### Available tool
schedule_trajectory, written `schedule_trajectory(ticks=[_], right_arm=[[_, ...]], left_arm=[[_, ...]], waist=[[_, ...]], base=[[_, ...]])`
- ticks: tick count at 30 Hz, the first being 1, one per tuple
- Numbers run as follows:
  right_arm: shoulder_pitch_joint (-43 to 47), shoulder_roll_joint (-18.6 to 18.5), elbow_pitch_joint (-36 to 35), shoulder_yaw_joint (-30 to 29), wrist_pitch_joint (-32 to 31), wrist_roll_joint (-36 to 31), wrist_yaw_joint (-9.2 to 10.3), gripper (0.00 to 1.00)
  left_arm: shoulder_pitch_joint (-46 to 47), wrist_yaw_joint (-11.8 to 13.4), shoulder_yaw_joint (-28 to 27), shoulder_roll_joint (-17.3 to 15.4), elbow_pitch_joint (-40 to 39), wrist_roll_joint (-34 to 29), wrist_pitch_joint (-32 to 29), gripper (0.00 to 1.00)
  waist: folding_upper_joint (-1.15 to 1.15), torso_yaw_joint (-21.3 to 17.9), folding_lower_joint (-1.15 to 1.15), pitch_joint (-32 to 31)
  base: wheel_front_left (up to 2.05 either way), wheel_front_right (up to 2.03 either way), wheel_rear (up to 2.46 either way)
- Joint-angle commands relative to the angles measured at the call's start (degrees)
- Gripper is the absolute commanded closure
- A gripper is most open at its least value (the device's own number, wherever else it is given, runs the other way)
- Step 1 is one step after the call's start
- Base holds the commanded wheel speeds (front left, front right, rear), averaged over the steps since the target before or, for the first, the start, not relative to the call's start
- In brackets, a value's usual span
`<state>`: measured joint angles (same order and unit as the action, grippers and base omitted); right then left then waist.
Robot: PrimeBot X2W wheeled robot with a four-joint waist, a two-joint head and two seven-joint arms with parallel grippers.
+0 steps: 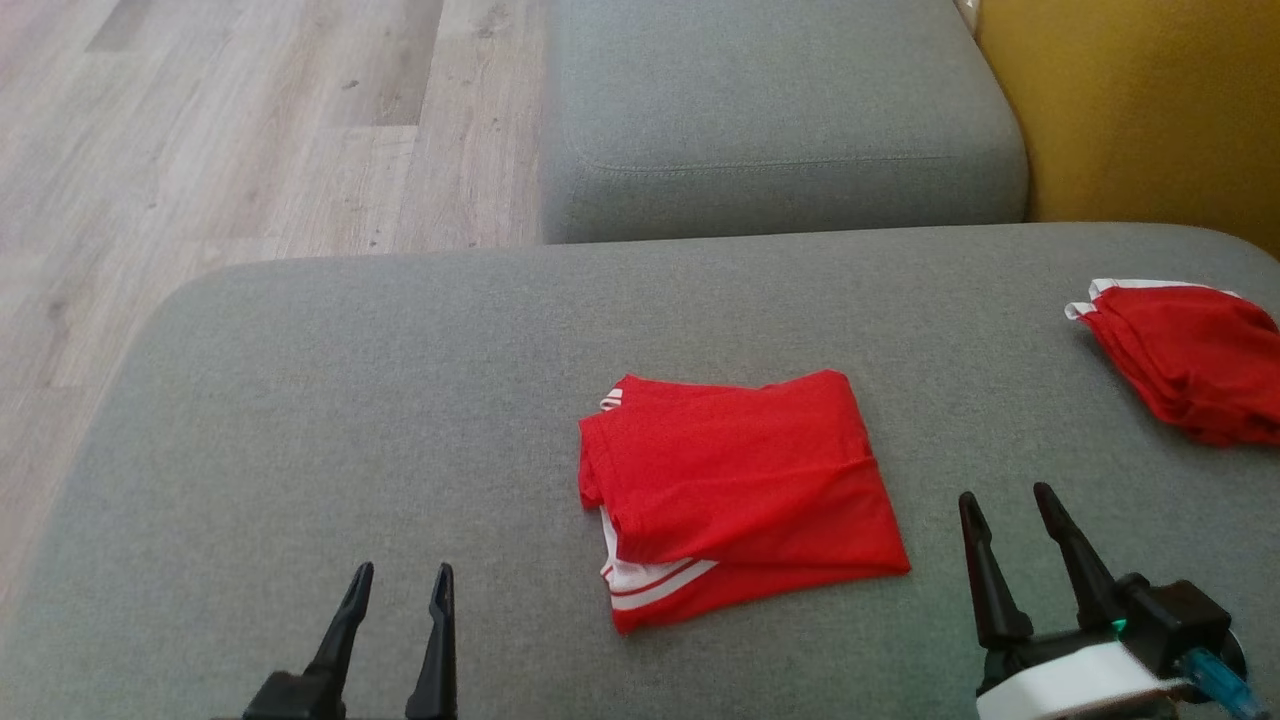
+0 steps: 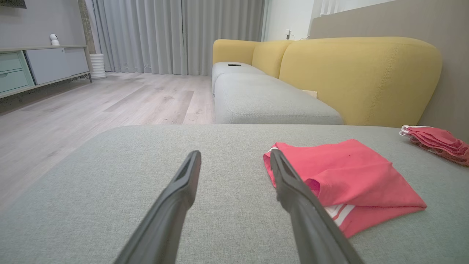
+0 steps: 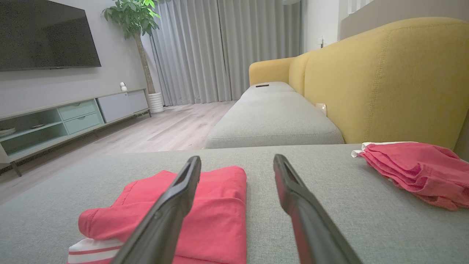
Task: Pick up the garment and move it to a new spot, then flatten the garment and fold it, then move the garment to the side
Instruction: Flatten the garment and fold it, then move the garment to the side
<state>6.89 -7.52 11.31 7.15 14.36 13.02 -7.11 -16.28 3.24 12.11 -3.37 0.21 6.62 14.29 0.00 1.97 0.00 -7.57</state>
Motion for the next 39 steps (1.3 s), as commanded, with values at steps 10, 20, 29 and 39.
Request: schedule_trajectory(ticks=[10, 20, 29, 39], right_arm=[[-1.52, -0.19, -2.10, 1.36, 0.63, -0.92, -0.37, 0.00], [-1.57, -0.28, -2.21, 1.21, 0.63, -1.83, -0.37, 0.00], [-1.15, -0.73, -2.24, 1.16, 0.63, -1.71, -0.37, 0.00], [-3.22, -2.36, -0.73, 0.94, 0.63, 1.32, -0.37, 0.00]], left_arm=[[2.41, -0.81, -2.47, 0.48, -1.27, -0.79, 0.71, 0.00], [2.42, -0.80, -2.08, 0.49, -1.05, -0.62, 0.71, 0.00], [1.92, -0.54, -1.51, 0.49, -1.04, -0.77, 0.71, 0.00], [2.82, -0.09, 0.00, 0.49, -1.44, -0.62, 0.71, 0.00]], waist=[[0.00, -0.34, 0.00, -0.19], [0.00, -0.41, 0.00, -0.10], [0.00, -0.31, 0.00, 0.06], [0.00, 0.74, 0.00, 4.36]], base=[[0.00, 0.00, 0.00], [0.00, 0.00, 0.00], [0.00, 0.00, 0.00], [0.00, 0.00, 0.00]])
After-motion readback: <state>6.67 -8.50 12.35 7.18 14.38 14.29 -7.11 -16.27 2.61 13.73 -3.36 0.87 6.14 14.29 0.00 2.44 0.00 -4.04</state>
